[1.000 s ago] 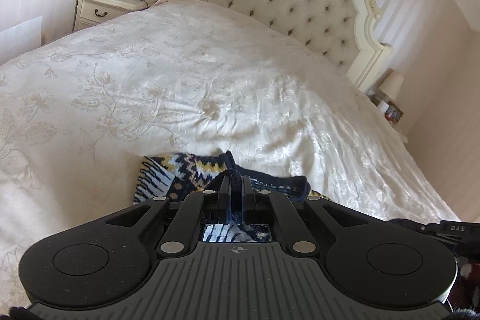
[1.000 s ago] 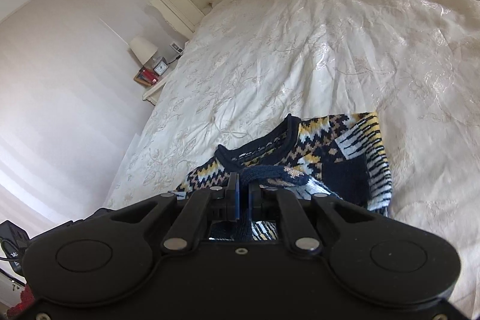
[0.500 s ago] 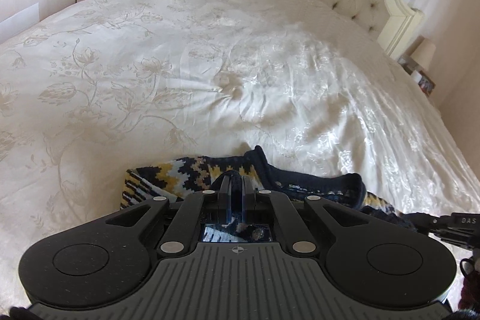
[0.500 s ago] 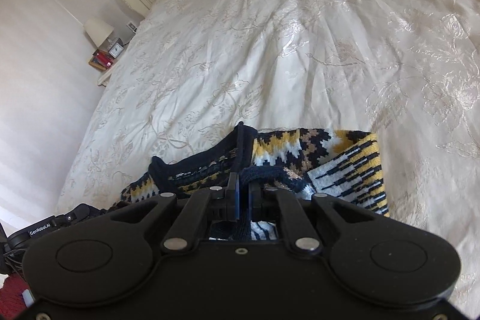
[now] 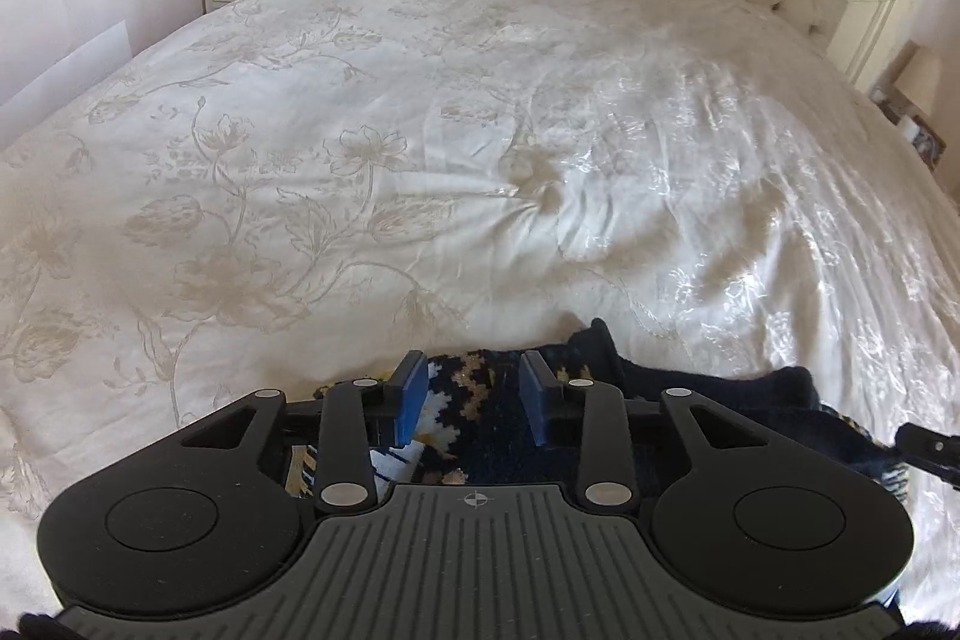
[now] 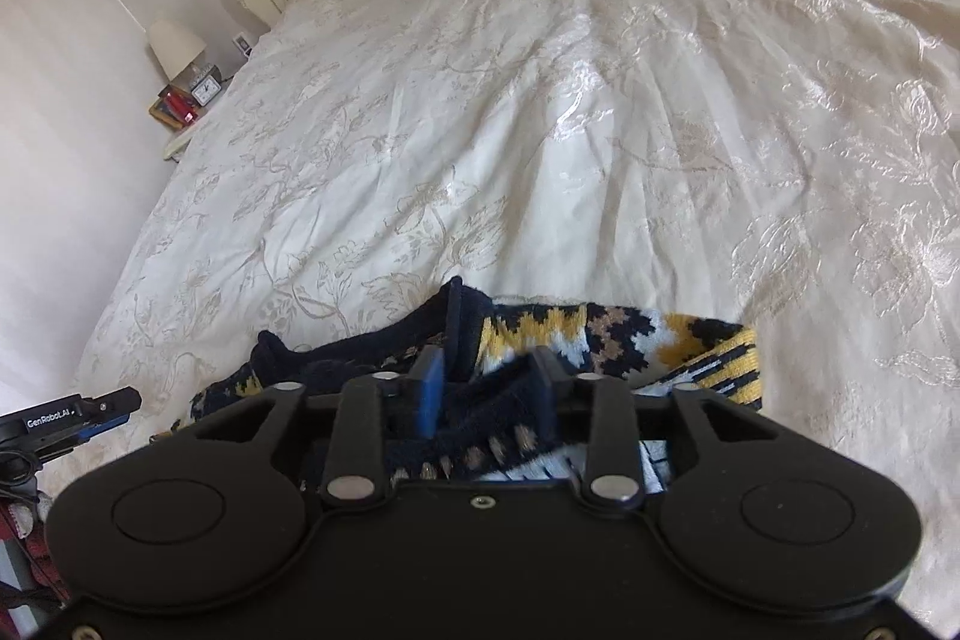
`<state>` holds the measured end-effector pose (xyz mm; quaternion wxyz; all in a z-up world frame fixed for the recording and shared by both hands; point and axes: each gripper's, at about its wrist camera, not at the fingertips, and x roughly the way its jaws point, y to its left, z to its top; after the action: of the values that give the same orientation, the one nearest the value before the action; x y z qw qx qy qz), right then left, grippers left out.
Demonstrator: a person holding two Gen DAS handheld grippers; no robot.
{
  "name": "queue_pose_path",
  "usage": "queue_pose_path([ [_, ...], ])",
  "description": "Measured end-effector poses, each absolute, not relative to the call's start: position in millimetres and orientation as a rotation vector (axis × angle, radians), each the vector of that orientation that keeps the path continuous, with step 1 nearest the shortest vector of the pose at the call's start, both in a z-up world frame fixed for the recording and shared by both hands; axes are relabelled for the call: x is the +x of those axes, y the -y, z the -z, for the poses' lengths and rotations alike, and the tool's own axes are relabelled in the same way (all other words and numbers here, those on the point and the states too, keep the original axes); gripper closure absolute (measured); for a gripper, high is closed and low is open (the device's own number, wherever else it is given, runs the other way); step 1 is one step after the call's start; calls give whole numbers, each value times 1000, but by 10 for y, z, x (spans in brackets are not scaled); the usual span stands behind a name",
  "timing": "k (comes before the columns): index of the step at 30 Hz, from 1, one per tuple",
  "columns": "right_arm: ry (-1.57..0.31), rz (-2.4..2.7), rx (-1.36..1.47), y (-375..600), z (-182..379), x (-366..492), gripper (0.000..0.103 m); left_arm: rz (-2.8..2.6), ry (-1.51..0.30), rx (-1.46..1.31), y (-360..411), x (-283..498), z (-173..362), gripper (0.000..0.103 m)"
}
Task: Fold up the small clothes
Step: 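Fold the hem up over the body toward the collar with both grippers, then open both grippers and press the folded hem flat on the sweater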
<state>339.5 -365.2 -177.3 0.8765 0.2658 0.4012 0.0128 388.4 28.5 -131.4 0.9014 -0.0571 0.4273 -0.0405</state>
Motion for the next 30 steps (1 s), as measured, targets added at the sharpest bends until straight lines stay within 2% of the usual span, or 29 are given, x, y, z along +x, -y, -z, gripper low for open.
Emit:
queue_pose_path([
  [9, -818, -51, 491, 3605, 1586, 3351, 50, 108, -959, -69, -177, 3718, 1319, 65],
  [16, -883, -112, 388, 3326, 1652, 3158, 44, 111, -1095, -15, -68, 3552, 1517, 64],
  [20, -920, -156, 331, 3167, 1715, 3048, 30, 96, -1140, 15, -57, 3438, 1644, 64],
  [26, -953, -199, 244, 2929, 1770, 2956, 20, 73, -1178, 34, -80, 3364, 1779, 63],
  [30, -964, -240, 163, 2744, 1813, 2934, 19, 68, -1191, 47, -97, 3371, 1865, 62],
])
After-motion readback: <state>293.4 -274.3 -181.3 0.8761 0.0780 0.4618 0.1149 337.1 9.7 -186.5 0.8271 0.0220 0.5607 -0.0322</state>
